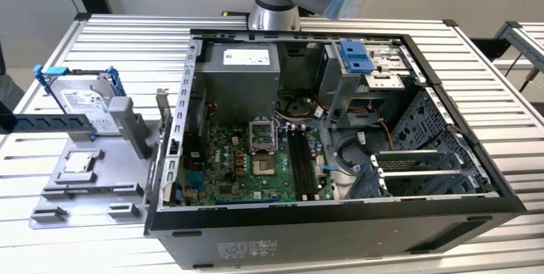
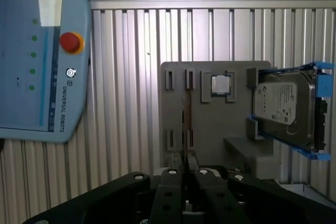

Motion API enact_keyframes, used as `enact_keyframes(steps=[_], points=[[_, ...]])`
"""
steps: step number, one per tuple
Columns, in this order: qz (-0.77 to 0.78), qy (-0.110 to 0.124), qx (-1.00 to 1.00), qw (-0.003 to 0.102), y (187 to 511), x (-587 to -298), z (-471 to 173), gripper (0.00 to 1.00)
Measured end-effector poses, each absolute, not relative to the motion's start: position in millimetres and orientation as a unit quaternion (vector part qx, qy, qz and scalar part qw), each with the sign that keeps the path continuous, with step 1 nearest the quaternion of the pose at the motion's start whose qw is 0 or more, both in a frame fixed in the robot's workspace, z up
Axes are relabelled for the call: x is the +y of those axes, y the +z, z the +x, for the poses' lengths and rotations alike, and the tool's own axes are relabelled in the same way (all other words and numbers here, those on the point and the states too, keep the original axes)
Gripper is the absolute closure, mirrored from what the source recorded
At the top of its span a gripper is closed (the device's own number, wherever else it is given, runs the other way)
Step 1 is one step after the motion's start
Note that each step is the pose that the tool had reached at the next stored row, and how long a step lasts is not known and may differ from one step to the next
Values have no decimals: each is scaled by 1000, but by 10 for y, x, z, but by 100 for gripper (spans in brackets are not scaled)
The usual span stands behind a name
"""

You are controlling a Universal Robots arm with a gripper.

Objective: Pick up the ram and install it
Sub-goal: 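Press down the ram until it locks into place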

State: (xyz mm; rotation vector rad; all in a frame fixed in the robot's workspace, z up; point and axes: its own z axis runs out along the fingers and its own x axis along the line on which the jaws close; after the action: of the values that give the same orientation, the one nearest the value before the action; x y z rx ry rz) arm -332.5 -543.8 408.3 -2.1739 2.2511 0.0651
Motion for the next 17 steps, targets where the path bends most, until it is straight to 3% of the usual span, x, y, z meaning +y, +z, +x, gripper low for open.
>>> enact_keyframes(steps=[17], points=[[-695, 21, 719, 6, 4083, -5404, -2555, 100]])
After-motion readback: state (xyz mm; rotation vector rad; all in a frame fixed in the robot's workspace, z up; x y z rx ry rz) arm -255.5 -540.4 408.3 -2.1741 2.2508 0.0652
